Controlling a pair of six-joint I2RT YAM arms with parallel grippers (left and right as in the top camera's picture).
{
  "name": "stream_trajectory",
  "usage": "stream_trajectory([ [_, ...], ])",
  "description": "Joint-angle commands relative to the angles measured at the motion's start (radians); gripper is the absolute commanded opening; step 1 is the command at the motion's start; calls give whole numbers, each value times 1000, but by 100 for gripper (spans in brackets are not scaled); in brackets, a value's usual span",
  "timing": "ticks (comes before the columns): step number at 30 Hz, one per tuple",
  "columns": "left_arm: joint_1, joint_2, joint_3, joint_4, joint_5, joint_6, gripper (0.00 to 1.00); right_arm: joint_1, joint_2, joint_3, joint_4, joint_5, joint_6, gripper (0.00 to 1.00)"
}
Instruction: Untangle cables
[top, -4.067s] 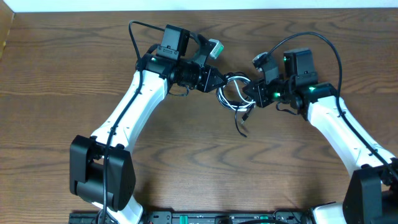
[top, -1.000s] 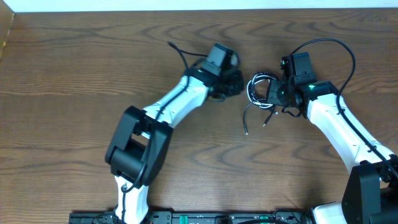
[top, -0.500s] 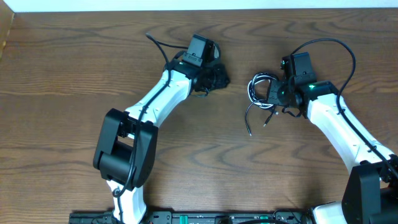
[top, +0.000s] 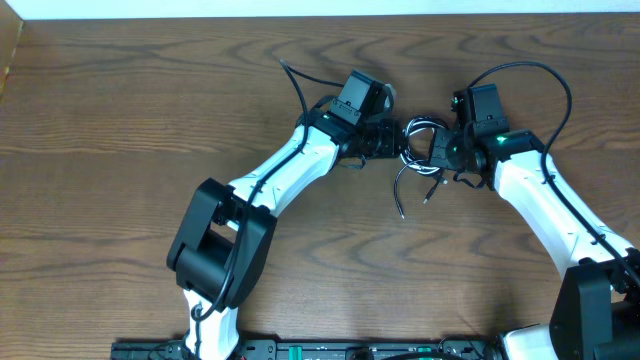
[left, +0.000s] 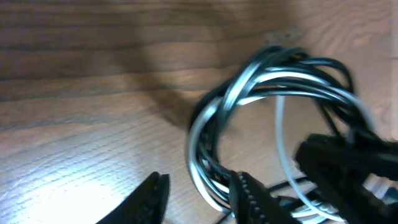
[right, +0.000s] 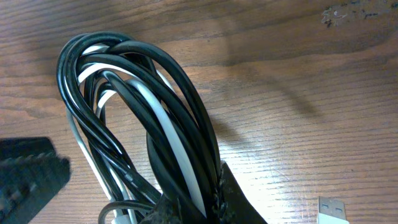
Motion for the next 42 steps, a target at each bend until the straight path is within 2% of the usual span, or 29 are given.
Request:
stream_trajectory([
  [1, 8, 32, -1, 6, -26, 5, 33, 5, -1, 0, 3, 8, -4, 1],
  [10, -27, 51, -3, 81, -27, 5, 30, 6, -1, 0, 2, 7, -3, 1],
  [22, -23, 93, -4, 89, -58, -17, 8, 10, 0, 0, -11, 5, -4, 1],
  [32, 68, 53, -4, 45, -76, 78, 7, 10, 0, 0, -17, 3, -27, 1],
  [35, 107, 29, -4, 22, -87, 86, 7, 10, -1, 0, -4, -64, -118, 1],
  [39, 150, 22, -4, -16, -87, 89, 8, 10, -3, 0, 35, -324, -361, 1],
  [42, 174, 22, -4, -57, -86, 108, 7, 9, -21, 1, 46, -454, -435, 1],
])
